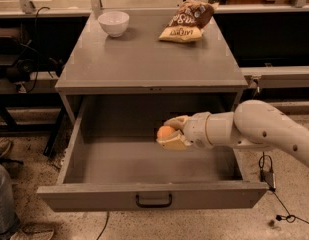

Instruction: Pick orange from top drawer and place on counter

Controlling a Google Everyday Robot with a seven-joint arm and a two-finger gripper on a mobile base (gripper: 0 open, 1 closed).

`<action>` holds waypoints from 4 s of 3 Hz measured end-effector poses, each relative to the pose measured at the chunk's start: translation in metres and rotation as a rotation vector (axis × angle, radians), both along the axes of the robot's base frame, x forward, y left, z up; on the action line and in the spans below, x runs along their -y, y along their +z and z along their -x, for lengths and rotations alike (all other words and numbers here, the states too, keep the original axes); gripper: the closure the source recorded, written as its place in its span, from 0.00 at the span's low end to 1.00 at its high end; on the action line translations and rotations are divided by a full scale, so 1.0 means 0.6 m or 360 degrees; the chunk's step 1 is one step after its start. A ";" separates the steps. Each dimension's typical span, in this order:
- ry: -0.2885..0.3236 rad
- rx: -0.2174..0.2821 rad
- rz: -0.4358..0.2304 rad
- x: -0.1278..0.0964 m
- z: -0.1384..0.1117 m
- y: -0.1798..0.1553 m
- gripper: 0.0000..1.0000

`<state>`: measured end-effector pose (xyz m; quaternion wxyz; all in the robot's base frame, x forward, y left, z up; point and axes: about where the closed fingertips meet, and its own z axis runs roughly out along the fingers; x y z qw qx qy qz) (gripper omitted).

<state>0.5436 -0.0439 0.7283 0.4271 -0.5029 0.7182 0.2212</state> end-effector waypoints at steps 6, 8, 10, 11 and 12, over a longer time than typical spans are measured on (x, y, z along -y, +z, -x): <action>-0.0531 0.0275 -0.0333 0.168 -0.311 0.281 1.00; -0.0651 0.0120 -0.0377 0.162 -0.402 0.236 1.00; -0.0661 0.0066 -0.0351 0.150 -0.427 0.209 0.82; -0.0654 0.0060 -0.0318 0.143 -0.429 0.202 0.51; -0.0649 0.0061 -0.0306 0.141 -0.428 0.200 0.28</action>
Offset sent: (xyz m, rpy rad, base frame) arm 0.0242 -0.0966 0.1585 -0.0230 -0.2844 -0.1481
